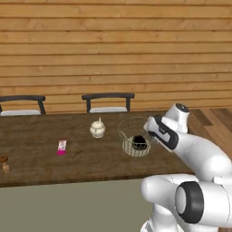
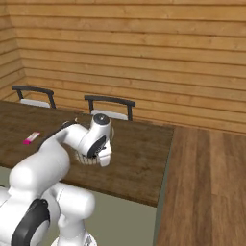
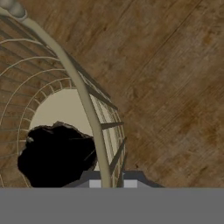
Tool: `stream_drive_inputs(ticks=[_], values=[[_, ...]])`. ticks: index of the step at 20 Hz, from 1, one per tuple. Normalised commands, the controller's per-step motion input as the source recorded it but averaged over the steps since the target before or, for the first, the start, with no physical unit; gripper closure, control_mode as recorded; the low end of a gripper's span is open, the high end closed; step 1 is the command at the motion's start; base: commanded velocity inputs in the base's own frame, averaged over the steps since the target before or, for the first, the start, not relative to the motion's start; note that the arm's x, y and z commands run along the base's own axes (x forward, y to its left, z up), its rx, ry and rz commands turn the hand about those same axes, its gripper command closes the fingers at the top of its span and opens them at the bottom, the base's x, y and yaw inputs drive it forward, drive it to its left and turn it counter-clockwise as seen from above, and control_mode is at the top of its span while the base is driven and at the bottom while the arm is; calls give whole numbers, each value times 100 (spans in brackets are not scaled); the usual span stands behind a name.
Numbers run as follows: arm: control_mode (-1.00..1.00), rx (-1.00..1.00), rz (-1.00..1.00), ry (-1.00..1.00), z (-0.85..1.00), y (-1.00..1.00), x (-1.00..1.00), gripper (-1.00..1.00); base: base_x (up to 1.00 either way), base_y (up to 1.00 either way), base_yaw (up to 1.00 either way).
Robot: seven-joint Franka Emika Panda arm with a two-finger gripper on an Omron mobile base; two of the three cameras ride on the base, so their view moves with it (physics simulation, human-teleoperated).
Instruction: Open the cabinet, pick up the bread from the cabinet and place it in the basket. Then move the basket to the dining counter.
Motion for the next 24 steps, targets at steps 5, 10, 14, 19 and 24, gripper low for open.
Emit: stream_drive_inputs(ticks=[5, 10, 14, 19, 24], values=[[-100, 0, 0, 6, -1, 0, 2, 100, 0, 0, 0], [-100, 0, 0, 2, 0, 0, 0, -100, 0, 0, 0], [-100, 0, 0, 0, 0, 0, 0, -100, 0, 0, 0], [-100, -5, 0, 0, 8, 0, 0, -100, 0, 0, 0], [-100, -20, 1, 0, 73, 0, -9, -100, 0, 0, 0]])
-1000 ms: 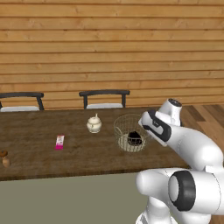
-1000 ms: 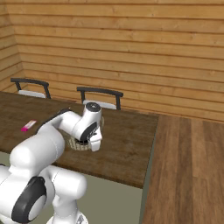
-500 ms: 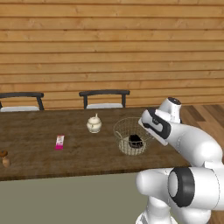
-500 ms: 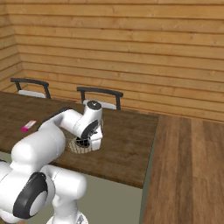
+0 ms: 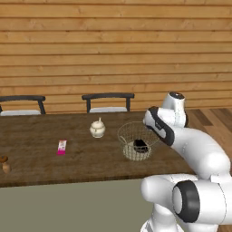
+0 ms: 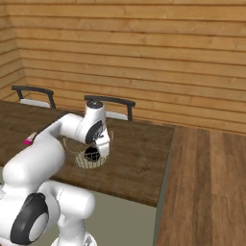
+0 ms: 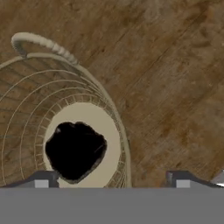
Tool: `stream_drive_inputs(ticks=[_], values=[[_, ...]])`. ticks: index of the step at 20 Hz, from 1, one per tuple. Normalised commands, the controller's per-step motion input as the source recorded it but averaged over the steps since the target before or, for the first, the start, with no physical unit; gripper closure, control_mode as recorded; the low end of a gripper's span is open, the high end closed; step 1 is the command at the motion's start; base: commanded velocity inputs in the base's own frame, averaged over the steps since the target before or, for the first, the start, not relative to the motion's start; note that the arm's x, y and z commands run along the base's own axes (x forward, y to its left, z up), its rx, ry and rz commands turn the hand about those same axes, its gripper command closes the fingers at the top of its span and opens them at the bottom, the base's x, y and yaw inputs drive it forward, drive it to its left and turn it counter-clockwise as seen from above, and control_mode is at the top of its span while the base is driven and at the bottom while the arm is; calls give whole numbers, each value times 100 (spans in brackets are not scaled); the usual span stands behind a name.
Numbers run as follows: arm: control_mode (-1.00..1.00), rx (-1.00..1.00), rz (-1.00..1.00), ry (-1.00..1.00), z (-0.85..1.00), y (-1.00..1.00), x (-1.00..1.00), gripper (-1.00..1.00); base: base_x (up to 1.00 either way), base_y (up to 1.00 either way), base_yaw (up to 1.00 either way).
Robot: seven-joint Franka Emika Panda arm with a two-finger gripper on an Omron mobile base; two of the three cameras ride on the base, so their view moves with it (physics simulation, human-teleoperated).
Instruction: Open the cabinet, pick up the bread from the cabinet and place it in the basket. Then move the basket to the dining counter.
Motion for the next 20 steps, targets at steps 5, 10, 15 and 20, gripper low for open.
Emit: stream_drive_inputs(ticks=[5, 10, 15, 20], values=[[-100, -37, 9, 0, 96, 4, -42, -100, 0, 0, 0], [-100, -41, 31, 0, 93, 37, -51, -100, 0, 0, 0], [-100, -25, 46, -9, 53, 37, -77, -100, 0, 0, 0], [-100, -15, 50, -25, 47, 48, -79, -100, 0, 0, 0]])
